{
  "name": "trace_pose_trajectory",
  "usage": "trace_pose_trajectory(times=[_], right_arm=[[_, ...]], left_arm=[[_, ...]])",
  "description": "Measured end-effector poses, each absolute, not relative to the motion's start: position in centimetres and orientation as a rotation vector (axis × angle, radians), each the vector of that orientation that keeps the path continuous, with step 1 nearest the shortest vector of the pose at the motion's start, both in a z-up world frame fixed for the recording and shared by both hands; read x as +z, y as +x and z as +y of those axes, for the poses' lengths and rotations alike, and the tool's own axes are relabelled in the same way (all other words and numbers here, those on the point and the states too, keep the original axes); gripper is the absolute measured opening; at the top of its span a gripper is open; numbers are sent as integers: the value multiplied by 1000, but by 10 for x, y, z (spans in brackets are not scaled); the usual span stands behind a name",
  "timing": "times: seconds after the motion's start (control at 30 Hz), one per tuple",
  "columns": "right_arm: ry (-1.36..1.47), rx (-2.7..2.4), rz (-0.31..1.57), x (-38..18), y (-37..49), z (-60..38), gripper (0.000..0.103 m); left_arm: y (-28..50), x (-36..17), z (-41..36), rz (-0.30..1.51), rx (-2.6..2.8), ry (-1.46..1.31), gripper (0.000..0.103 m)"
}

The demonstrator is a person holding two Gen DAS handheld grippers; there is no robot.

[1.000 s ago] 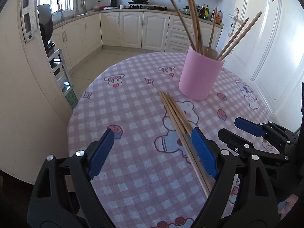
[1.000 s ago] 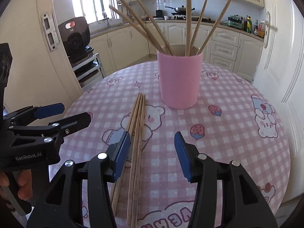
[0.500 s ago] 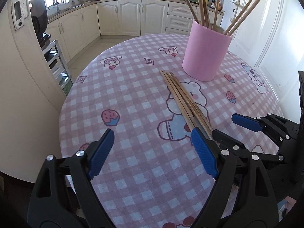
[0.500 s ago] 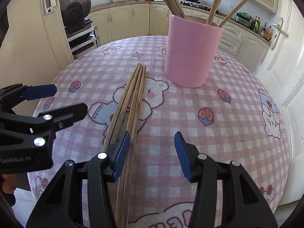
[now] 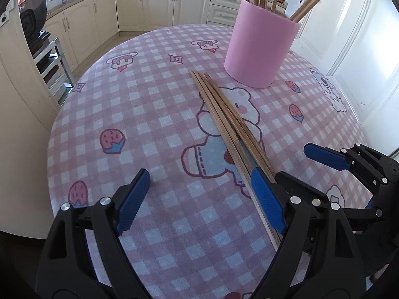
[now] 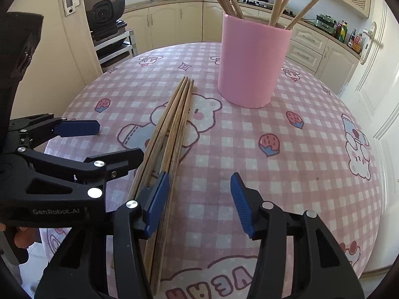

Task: Organize utensils
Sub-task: 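Lower both open grippers over the chopstick pile and align with chopsticks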

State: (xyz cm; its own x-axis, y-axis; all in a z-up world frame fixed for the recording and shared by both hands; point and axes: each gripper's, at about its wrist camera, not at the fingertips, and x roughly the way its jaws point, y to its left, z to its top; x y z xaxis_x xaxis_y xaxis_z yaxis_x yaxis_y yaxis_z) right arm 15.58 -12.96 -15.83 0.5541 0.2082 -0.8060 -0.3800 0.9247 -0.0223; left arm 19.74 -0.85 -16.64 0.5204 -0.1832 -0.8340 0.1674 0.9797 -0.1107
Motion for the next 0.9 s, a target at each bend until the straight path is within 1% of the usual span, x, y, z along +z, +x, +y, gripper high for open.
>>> trace_pose_trajectory(times=[0.2,0.3,0.43,0.8,0.83,0.9], right_arm=[[-168,364,920,-159,153,-139,54],[-140,369,919,-160,155,-144,56],[-110,358,916,-161,157,-147,57],[-103,345,908,-161,157,-152,58],[-100,344,907,-161,157,-152,58],[-83,349,906,-161,158,-153,58]], left_arm=[[198,-168,-12,999,-204,20,82],[201,-171,-10,1002,-183,26,90],[208,-173,-12,1002,-164,15,93],[209,-175,-3,1022,-100,60,93],[208,-174,-1,1012,-104,54,92],[204,-169,8,999,-152,-56,92]])
